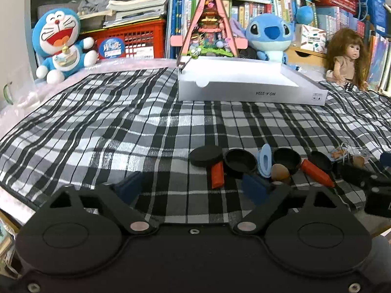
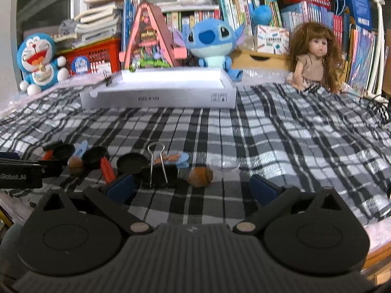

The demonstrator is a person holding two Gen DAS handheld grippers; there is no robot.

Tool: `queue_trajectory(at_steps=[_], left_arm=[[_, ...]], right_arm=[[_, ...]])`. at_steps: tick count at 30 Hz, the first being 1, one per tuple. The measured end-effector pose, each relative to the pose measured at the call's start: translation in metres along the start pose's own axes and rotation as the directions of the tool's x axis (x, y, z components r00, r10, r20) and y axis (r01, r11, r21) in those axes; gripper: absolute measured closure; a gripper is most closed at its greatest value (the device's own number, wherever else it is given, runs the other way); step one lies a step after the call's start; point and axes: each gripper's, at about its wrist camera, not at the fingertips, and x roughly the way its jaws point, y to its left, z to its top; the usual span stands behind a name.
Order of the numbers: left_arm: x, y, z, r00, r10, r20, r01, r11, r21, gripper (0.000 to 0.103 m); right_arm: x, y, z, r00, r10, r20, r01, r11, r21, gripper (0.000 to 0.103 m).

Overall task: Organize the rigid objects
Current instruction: 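Grasp the red-orange stick with the left tool while the right tool grasps the brown ball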

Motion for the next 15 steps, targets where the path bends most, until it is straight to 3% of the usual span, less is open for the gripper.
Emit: queue_trajectory(at_steps=[5,12,15], left_arm=[[-0.004,0.003,0.003,0.999,-0.038,0.019,0.038,0.999,-0.003,0.046],[-0.006,0.011,0.005,0.998,-0.068,0.017,0.069,0.996,-0.051,0.075],[-0.007,0.012,0.005,0.997,-0.072,0.02,0.073,0.996,-0.043,0.078]], right_arm=[[-0.006,-0.006,0.003,0.999,0.017,0.039,-0.017,1.0,0.006,0.005],[-0.005,-0.008,0.003,0.999,0.015,0.033,-0.015,1.0,0.021,0.021],[-0.004,-0.006,0.002,0.999,0.007,0.034,-0.008,1.0,0.016,0.028]])
